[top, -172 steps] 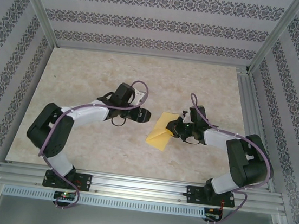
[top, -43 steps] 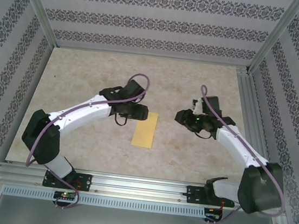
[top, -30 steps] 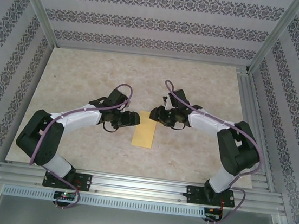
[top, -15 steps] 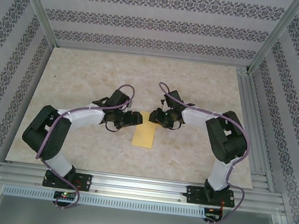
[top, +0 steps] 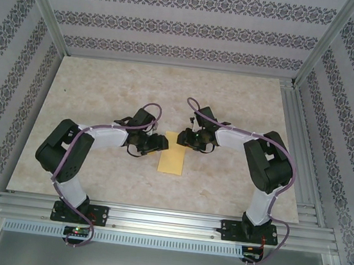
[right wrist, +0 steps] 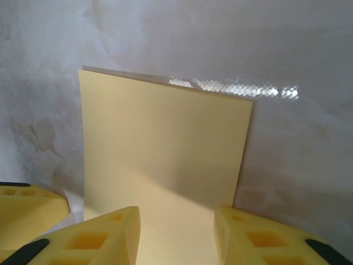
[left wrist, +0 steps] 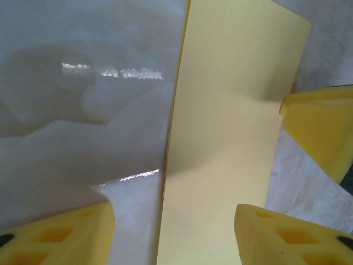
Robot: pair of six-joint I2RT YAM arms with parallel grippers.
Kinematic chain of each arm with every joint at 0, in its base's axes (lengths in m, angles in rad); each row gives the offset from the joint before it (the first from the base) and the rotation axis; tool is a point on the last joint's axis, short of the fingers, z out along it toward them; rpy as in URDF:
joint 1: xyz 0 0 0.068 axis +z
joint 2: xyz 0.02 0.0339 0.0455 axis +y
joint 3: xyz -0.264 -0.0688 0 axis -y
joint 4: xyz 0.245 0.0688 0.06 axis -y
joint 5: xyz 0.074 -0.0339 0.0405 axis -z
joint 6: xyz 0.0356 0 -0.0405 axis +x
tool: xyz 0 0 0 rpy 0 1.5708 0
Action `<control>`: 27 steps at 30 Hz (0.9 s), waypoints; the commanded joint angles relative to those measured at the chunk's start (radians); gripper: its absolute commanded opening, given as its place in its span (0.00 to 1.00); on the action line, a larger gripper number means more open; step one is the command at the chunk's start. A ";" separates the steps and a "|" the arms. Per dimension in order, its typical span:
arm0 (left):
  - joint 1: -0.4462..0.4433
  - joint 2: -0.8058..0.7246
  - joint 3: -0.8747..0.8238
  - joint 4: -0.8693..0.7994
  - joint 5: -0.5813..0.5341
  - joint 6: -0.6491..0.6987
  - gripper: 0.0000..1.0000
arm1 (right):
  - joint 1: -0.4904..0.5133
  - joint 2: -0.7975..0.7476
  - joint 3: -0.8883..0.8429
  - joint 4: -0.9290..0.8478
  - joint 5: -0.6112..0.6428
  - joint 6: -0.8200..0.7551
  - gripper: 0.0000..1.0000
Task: Fold a paper plane with a square sheet of paper (fold left side to right side)
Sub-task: Third fold the triangle at the center of the table.
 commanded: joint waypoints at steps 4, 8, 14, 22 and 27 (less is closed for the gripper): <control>-0.017 0.035 0.026 0.070 0.035 -0.018 0.52 | -0.005 0.019 0.005 -0.005 0.014 -0.023 0.40; -0.022 0.040 0.029 0.074 0.038 -0.021 0.45 | -0.006 0.019 0.003 -0.004 0.012 -0.022 0.40; -0.024 0.049 0.033 0.073 0.041 -0.019 0.42 | -0.008 0.018 0.001 0.002 0.006 -0.019 0.40; -0.031 0.049 0.036 0.078 0.041 -0.023 0.37 | -0.009 0.024 -0.001 0.009 -0.003 -0.019 0.40; -0.032 0.032 0.036 0.065 0.034 -0.020 0.34 | -0.009 0.024 -0.001 0.009 -0.005 -0.021 0.40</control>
